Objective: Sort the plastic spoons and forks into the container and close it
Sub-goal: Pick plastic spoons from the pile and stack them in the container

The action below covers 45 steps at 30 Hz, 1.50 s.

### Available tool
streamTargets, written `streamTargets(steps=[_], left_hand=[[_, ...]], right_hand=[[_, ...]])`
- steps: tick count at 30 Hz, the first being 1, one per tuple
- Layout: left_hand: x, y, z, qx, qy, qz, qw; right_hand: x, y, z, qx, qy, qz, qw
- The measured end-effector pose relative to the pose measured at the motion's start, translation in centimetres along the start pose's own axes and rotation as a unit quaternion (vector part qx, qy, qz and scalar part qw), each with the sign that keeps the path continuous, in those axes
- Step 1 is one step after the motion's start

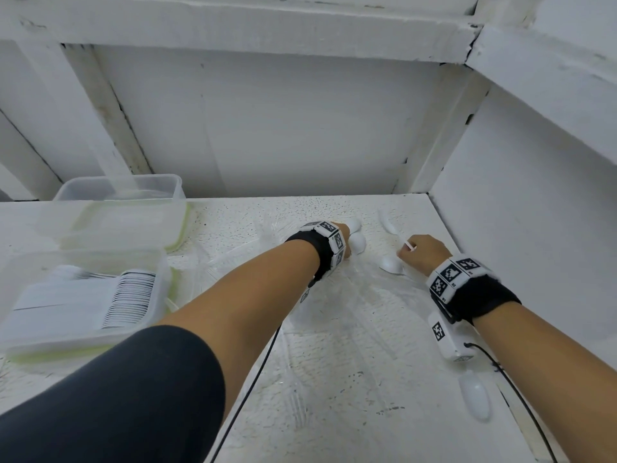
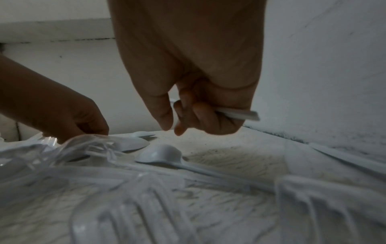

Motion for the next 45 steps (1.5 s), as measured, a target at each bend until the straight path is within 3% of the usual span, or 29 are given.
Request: streamTargets(steps=[3, 7, 9, 11, 14, 19, 24, 27, 29, 32, 35, 41, 45], left_hand=[[-0.1, 0.1, -0.1, 0.031, 0.019, 0.026, 0.999], [-0.4, 0.6, -0.1, 0.026, 0.055, 0.022, 0.998], [-0.1, 0.0, 0.1, 0.017, 0.016, 0.029, 0.999], [-0.1, 0.1, -0.2, 0.008, 0.004, -0.007, 1.000], [-0.1, 0.2, -1.9, 0.047, 0.063, -0.022, 0.997], [-2.9, 0.8, -4.1, 0.192, 0.243, -0.107, 0.945], [-2.9, 1.5, -3.9, 0.193, 0.368, -0.133, 0.900], [-1.1, 0.9, -2.9, 0.134, 0.286, -0.132, 0.939], [-0.3, 0.8, -2.3, 0.094, 0.195, -0.118, 0.969], [1.2, 0.7, -1.1, 0.061, 0.078, -0.053, 0.994], [1.7, 0.2, 0.0, 0.045, 0.005, -0.026, 0.999], [2.0, 0.6, -0.8, 0.009, -0.042, 0.000, 0.999], [2.2, 0.7, 0.1, -0.028, -0.088, -0.011, 0.996]], right_hand=[[0.6, 0.5, 0.2, -0.007, 0.024, 0.003, 1.000], [1.2, 1.2, 0.6, -0.026, 0.044, 0.010, 0.999], [1.6, 1.6, 0.8, -0.034, 0.048, 0.013, 0.998], [1.7, 1.9, 0.9, -0.037, 0.050, 0.006, 0.998], [1.7, 2.1, 0.9, -0.038, 0.036, -0.007, 0.999], [1.5, 2.0, 0.4, -0.013, -0.003, -0.007, 1.000], [0.6, 1.7, -0.6, 0.023, -0.083, -0.019, 0.996], [0.1, 2.0, -1.6, 0.043, -0.120, -0.020, 0.992], [0.1, 2.2, -1.9, 0.037, -0.206, 0.010, 0.978], [0.5, 2.4, -2.0, 0.026, -0.313, 0.062, 0.948], [1.1, 2.6, -2.5, 0.035, -0.343, 0.089, 0.934], [3.0, 3.1, -3.8, 0.068, -0.351, 0.112, 0.927], [4.2, 3.4, -4.1, 0.087, -0.347, 0.150, 0.921]])
Point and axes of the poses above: each hand's wrist, its own y-axis away from the middle knuckle, its own z-axis out of the palm, x = y × z, the point moved 8 cm from there along -y, towards the middle knuckle, and after that the axes turned 13 degrees about x, right-handed, at the moved point
